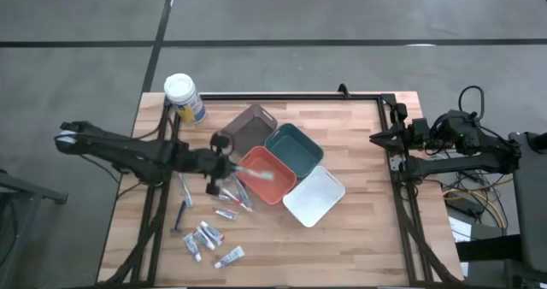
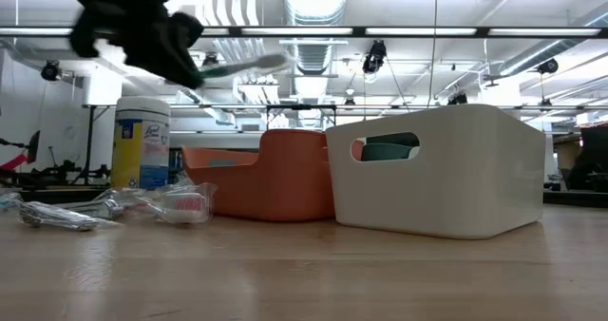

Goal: Pick & Place Travel size toiletries
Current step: Put the light blue toothbrush into the black bin

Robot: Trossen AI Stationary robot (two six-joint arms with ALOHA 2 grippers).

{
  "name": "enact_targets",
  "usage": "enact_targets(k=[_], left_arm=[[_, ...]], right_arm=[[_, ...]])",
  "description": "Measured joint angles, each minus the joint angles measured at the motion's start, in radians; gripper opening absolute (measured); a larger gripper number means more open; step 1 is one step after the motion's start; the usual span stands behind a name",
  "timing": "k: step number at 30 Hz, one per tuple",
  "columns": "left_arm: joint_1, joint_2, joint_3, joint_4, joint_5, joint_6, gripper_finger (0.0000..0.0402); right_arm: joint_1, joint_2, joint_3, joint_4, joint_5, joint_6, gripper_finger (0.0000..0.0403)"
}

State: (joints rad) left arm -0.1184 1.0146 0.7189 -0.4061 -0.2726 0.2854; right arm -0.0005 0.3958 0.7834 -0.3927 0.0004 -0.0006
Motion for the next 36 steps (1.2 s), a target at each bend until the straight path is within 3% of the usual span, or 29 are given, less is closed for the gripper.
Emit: enact_targets(k=[8, 14, 22, 36], left_arm=[[0.224, 0.002, -0.002, 0.003, -0.002, -0.205, 0.0039], [0.325, 0.008, -0.003, 0.015, -0.002, -0.325, 0.0039], [0.395, 0.063, -0.004, 0.040, -0.002, -0.470, 0.0039], [0.460, 0.204, -0.004, 0.074, -0.002, -0.490, 0.0039]], right_arm=[[0.000, 0.000, 0.000, 0.000, 0.000, -0.001, 0.0034], [0.000, 0.000, 0.000, 0.000, 0.000, 0.000, 0.0034], [0.000, 0.000, 0.000, 0.000, 0.000, -0.001, 0.0034], [0.000, 0.000, 0.000, 0.000, 0.000, -0.001, 0.0034]])
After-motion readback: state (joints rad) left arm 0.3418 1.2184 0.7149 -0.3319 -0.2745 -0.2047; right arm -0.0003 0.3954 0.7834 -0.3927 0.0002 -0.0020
